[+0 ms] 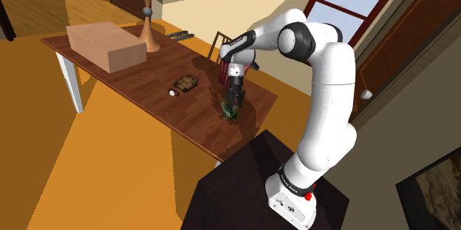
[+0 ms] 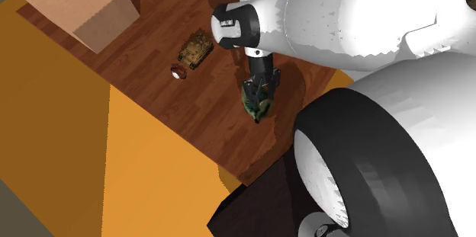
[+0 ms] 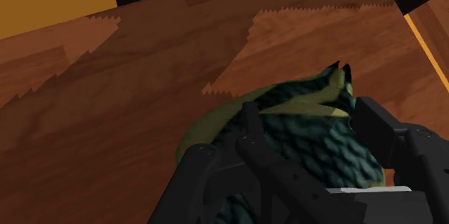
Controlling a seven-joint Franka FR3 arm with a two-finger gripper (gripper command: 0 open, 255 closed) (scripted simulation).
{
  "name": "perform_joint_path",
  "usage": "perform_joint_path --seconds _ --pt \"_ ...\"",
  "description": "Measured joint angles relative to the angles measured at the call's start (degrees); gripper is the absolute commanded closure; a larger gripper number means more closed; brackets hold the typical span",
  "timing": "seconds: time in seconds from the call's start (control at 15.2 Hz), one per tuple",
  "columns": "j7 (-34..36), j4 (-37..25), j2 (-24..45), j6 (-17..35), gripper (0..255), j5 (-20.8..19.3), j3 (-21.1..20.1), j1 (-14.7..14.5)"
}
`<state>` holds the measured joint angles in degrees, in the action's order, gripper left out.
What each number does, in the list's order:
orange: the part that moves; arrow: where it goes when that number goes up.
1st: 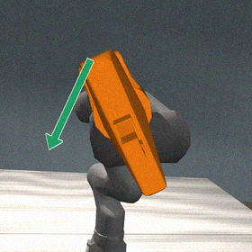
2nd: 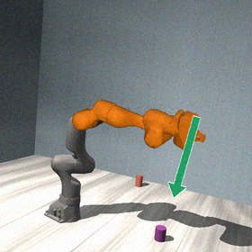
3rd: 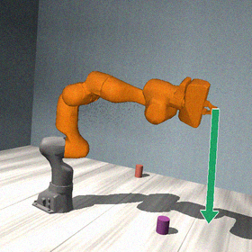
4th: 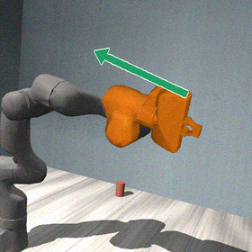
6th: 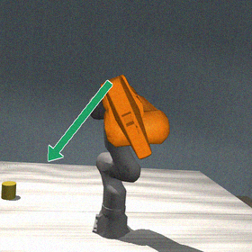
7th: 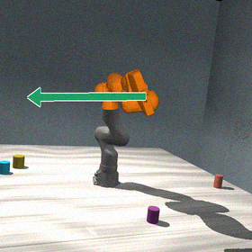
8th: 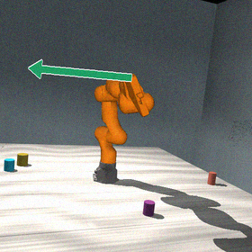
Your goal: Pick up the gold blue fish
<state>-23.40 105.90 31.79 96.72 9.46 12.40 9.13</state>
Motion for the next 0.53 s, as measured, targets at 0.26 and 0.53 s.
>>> perform_joint_path --seconds 0.26,0.53 --pt "0.4 0.0 -2.1 -2.1 255 -0.4 0.2 -0.2" --pt "0.7 -0.5 -3.8 -4.2 255 -0.8 0.4 -0.3"
